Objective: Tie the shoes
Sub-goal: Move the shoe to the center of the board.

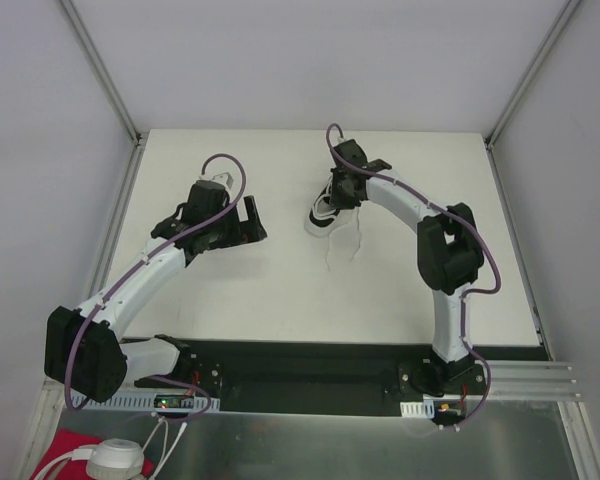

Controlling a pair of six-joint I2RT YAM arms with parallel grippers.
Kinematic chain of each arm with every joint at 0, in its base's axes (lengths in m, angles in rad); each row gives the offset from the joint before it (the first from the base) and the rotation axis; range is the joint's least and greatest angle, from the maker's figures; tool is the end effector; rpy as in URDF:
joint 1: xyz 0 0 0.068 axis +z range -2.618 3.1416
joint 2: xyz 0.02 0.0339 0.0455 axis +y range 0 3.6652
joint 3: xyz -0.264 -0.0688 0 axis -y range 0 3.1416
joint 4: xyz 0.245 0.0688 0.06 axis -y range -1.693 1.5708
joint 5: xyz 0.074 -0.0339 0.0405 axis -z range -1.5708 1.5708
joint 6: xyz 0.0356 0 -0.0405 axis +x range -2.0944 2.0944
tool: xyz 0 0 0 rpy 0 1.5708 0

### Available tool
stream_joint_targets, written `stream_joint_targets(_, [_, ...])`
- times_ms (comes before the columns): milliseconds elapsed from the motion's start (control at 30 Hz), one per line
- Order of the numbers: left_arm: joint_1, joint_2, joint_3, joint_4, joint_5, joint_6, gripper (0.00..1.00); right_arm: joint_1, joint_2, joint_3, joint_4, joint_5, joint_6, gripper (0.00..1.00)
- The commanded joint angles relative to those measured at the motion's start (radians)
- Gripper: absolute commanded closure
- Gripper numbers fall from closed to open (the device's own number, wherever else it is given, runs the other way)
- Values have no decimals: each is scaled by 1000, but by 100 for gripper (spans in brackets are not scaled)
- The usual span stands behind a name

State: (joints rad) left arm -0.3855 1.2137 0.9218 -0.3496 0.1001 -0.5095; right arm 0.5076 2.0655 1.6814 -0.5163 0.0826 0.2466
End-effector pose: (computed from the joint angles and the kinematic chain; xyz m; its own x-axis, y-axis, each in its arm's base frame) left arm 0.2463 -0.1038 0.2823 -0.7027 -0.2386 -0.6703 0.1209 0.8883 -0.4430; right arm 0.4060 0.2225 0.2239 -0.7714 -0.1507 -0.6183 -0.2592 0.9617 0.0890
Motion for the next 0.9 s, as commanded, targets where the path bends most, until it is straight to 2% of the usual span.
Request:
stream_joint_targets(0, [-3, -20, 3, -15, -23, -11, 1, 17, -71, -8, -30, 54, -62, 88])
stream_joint_targets(67, [-3, -19, 17, -15, -26, -6, 1, 16, -76, -17, -50, 45, -81, 99])
stream_joint_targets(300, [-1, -5, 51, -22, -28, -3, 1, 16, -122, -95, -30, -7, -105, 99])
stream_joint_targets(333, [-3, -3, 51, -23, -25, -6, 1, 17, -123, -94, -31, -7, -109, 94])
stream_joint_targets(367, [-1, -2, 49, -22, -23, -9, 1, 17, -122, -94, -34, -7, -112, 70])
stream_joint_targets(467, [-3, 0, 46, -22, -19, -15, 1, 16, -105, -80, -34, -12, -122, 58])
stream_joint_targets(733, [-3, -19, 26, -23, -19, -26, 1, 17, 2, 47, -60, -29, -112, 60])
stream_joint_targets(867, [-1, -28, 15, -25, -25, -31, 1, 17, 45, 81, -64, -44, -90, 70])
